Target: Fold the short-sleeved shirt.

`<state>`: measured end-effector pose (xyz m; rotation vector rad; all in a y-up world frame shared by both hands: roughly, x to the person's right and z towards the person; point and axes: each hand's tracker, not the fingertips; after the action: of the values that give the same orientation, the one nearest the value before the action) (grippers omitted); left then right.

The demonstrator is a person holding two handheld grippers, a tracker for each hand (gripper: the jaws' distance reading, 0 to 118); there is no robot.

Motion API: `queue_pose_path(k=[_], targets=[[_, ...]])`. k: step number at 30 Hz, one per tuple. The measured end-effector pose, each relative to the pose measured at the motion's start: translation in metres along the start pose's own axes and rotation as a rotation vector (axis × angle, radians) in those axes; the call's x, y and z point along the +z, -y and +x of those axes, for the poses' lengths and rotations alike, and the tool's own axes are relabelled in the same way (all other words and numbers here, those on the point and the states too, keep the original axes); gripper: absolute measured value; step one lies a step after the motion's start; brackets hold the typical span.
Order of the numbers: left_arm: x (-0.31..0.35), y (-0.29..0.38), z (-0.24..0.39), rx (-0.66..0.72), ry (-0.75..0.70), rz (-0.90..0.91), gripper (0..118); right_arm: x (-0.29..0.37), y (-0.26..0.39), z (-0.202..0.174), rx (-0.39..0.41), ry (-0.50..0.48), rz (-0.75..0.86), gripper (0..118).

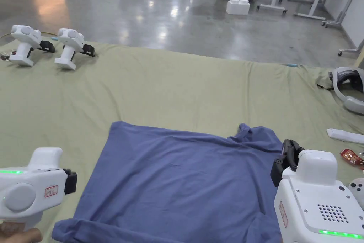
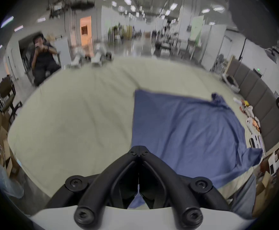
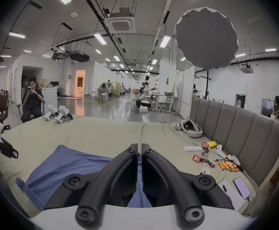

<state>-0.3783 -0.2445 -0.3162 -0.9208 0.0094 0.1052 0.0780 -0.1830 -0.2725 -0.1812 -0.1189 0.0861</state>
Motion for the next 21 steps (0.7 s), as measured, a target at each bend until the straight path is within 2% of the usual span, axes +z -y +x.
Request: queue_pose_path(k=[1,3,4,8,11,12,21], targets=[[-0.010,0.004,-0.003,0.004,0.004,-0.063,5,0.000,0.003,0.000,0.000,-0.003,-0.013,6],[-0.028,0.010,-0.007,0.020,0.011,-0.142,39,0.000,0.008,0.000,0.002,-0.005,-0.027,6],[-0.034,0.013,-0.007,0.033,0.007,-0.189,47,-0.001,0.010,0.000,0.005,-0.007,-0.037,6],[-0.049,0.026,-0.008,0.049,-0.044,-0.302,49,-0.002,0.017,0.002,0.018,-0.007,-0.067,6],[-0.050,0.036,-0.006,0.040,-0.087,-0.325,67,-0.001,0.020,0.005,0.023,-0.007,-0.080,6],[-0.047,0.039,-0.008,0.047,-0.081,-0.336,68,-0.001,0.022,0.006,0.024,-0.007,-0.086,6],[-0.044,0.059,-0.006,0.060,-0.096,-0.339,70,-0.002,0.037,0.007,0.020,-0.012,-0.139,6]])
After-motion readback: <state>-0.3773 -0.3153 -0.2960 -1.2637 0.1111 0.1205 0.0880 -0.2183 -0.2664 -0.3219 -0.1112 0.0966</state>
